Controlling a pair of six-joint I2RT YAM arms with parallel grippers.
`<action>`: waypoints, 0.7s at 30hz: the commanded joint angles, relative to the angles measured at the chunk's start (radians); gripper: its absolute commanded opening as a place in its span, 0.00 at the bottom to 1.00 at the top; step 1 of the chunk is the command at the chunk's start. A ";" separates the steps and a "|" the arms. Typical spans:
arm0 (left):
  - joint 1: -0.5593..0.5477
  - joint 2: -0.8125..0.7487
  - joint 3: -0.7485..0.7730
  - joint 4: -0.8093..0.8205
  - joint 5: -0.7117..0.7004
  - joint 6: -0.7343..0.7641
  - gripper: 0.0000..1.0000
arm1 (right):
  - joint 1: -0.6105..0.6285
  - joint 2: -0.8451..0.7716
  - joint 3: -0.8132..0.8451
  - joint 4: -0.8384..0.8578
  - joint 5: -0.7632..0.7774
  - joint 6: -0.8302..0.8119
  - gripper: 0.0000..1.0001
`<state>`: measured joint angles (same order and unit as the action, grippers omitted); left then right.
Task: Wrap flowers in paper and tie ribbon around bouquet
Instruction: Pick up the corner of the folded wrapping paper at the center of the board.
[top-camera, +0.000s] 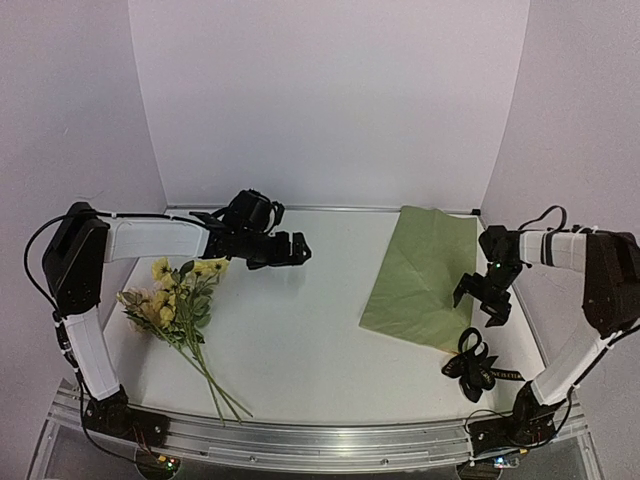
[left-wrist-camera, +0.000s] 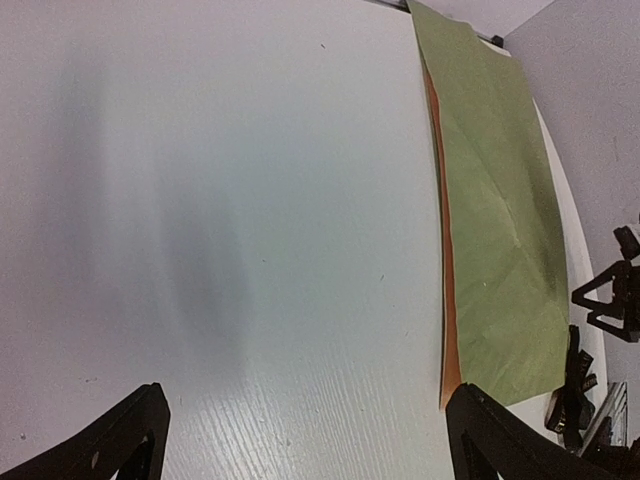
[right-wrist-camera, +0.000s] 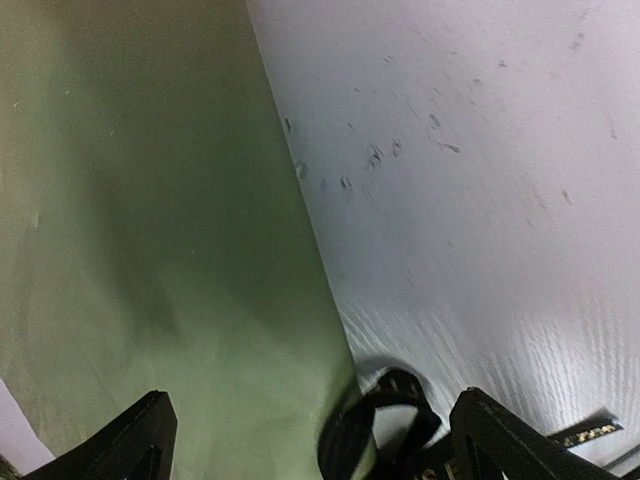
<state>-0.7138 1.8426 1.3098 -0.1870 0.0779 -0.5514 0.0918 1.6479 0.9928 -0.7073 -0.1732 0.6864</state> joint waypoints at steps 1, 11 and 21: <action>-0.009 0.023 0.048 0.057 0.058 -0.015 1.00 | -0.042 0.100 0.018 0.169 -0.104 0.056 0.94; -0.021 0.057 0.043 0.069 0.076 -0.061 0.99 | -0.071 0.273 0.097 0.254 -0.263 0.046 0.69; -0.021 0.203 0.158 0.022 0.115 -0.109 0.82 | 0.052 0.383 0.275 0.073 -0.285 -0.071 0.46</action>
<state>-0.7338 1.9980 1.3821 -0.1584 0.1584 -0.6388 0.0671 1.9546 1.2232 -0.4896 -0.4713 0.6892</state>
